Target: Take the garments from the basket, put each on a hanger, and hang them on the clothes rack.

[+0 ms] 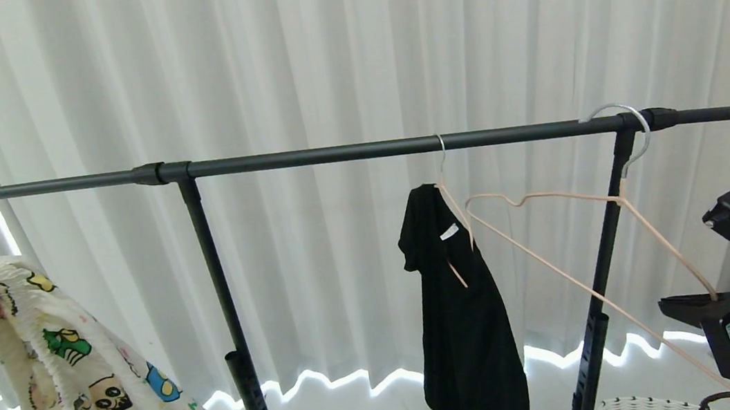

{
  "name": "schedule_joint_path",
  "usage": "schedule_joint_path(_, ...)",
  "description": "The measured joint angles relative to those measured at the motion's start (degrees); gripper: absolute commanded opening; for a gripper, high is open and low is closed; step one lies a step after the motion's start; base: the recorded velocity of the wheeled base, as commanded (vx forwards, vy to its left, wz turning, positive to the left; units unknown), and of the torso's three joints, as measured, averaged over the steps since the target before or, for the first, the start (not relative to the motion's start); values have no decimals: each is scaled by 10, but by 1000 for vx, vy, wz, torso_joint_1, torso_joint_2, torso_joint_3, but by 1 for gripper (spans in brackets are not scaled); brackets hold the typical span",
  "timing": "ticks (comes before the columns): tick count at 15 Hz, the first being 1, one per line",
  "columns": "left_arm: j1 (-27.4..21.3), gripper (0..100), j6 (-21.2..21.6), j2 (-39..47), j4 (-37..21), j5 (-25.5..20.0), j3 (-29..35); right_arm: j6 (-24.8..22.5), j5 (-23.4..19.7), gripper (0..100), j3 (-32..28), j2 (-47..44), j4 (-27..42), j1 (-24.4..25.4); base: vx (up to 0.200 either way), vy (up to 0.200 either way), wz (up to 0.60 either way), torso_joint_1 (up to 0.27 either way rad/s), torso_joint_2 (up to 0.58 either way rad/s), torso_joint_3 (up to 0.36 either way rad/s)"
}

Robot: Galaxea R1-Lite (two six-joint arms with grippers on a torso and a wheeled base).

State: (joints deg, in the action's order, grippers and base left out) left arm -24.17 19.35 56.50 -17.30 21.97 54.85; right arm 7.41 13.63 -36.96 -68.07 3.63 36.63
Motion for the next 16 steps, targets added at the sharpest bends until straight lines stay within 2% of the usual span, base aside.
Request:
schedule_joint_path(4,0,0,0,1,0,0,0,-5,-1,0,0,13,-1,0,-200,0,0,1,2,-1)
schedule_joint_path(7,-11,0,-1,3,0,0,-1,-31,-6,0,0,25,-4,1,-200,0,0,4,5,2)
schedule_joint_path(9,-24,0,-3,7,0,0,-3,-43,-16,0,-1,32,-6,7,0,0,0,0,0,0)
schedule_joint_path(11,-47,0,-6,14,1,0,-4,-48,-39,0,-3,40,-7,35,0,0,0,0,0,0)
schedule_joint_path(13,-77,0,-21,33,6,-1,-4,-48,-60,0,-3,46,-7,83,0,0,0,0,0,0)
schedule_joint_path(14,-91,0,-38,42,6,-1,-5,-47,-65,0,-3,47,-7,107,0,0,0,0,0,0)
schedule_joint_path(16,-115,0,-112,76,8,1,2,-35,-68,0,-3,48,-7,170,0,0,0,0,0,0)
